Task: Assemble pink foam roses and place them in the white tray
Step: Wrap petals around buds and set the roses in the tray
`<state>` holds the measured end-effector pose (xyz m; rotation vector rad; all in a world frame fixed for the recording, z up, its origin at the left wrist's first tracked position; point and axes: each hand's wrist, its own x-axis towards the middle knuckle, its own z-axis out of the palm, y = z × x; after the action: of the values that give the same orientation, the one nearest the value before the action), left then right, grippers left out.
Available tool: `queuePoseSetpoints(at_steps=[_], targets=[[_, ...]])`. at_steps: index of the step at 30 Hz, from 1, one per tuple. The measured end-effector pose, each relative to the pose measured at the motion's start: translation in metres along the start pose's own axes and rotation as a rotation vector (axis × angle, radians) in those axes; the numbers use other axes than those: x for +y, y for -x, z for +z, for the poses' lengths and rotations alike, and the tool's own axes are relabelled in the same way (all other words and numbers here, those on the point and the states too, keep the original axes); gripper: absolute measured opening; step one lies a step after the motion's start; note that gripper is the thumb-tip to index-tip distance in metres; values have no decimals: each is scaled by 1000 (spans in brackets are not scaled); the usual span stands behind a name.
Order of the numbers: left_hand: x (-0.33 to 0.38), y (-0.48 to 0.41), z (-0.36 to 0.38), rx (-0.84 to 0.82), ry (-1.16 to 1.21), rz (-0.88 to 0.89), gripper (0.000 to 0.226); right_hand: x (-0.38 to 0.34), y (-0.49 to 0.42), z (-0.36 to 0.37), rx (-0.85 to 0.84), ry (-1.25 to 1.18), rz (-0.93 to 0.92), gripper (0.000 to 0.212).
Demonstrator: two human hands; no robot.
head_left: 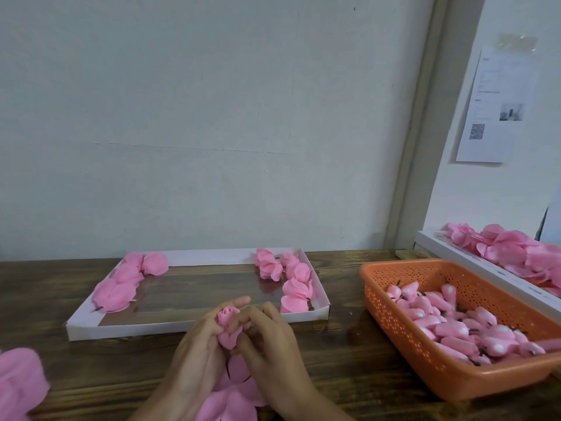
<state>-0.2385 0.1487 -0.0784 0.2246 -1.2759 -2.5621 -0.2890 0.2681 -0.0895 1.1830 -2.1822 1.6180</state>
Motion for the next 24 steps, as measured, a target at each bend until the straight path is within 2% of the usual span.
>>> queuePoseSetpoints(at_steps=[5, 11, 16, 19, 21, 23, 24], targets=[[-2, -4, -5, -6, 2, 18, 58, 2, 0, 0, -10, -24, -29, 8], [-12, -8, -5, -35, -37, 68, 36, 5, 1, 1, 74, -55, 3, 14], [-8, -2, 6, -137, 0, 48, 43, 7, 3, 1, 97, -31, 17, 21], [1, -3, 13, -188, -184, 33, 38, 6, 1, -3, 127, 70, -14, 26], [-8, -5, -4, -267, -327, 53, 18, 5, -1, -6, 120, 73, -38, 24], [-12, -9, -13, -217, -399, 67, 38, 3, -3, -9, 87, 34, -52, 26], [-15, -14, -16, -211, -376, 100, 40, 3, -4, -10, 70, 13, -68, 31]])
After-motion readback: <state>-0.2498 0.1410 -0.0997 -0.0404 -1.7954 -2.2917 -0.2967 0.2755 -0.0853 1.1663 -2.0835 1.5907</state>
